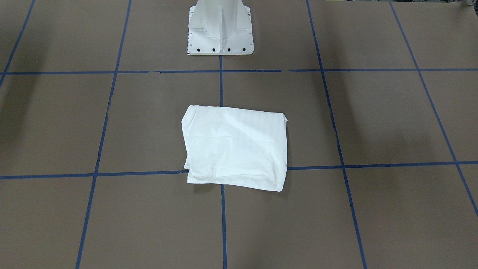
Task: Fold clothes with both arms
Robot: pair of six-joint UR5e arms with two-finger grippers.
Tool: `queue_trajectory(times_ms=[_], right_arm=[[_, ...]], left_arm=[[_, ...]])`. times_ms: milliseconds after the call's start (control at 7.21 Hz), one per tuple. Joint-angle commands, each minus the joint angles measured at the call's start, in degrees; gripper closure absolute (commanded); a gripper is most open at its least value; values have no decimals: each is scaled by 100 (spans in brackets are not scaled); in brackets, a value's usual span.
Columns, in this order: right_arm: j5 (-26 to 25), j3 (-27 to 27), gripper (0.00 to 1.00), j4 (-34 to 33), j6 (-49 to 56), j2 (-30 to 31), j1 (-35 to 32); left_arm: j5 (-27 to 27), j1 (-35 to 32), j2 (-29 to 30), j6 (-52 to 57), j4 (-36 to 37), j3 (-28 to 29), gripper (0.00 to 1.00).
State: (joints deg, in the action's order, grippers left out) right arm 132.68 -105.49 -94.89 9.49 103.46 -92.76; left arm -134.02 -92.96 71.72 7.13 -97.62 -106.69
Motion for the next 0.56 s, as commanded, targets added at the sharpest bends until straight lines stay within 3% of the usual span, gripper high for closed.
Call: queue_trajectory(times_ms=[0, 416], right_arm=[[-5, 2, 0, -4, 0, -1, -6], [4, 19, 0, -4, 9, 17, 3]], left_arm=[[-133, -3, -26, 152, 261, -114, 0], [-160, 23, 78, 412, 243, -80, 0]])
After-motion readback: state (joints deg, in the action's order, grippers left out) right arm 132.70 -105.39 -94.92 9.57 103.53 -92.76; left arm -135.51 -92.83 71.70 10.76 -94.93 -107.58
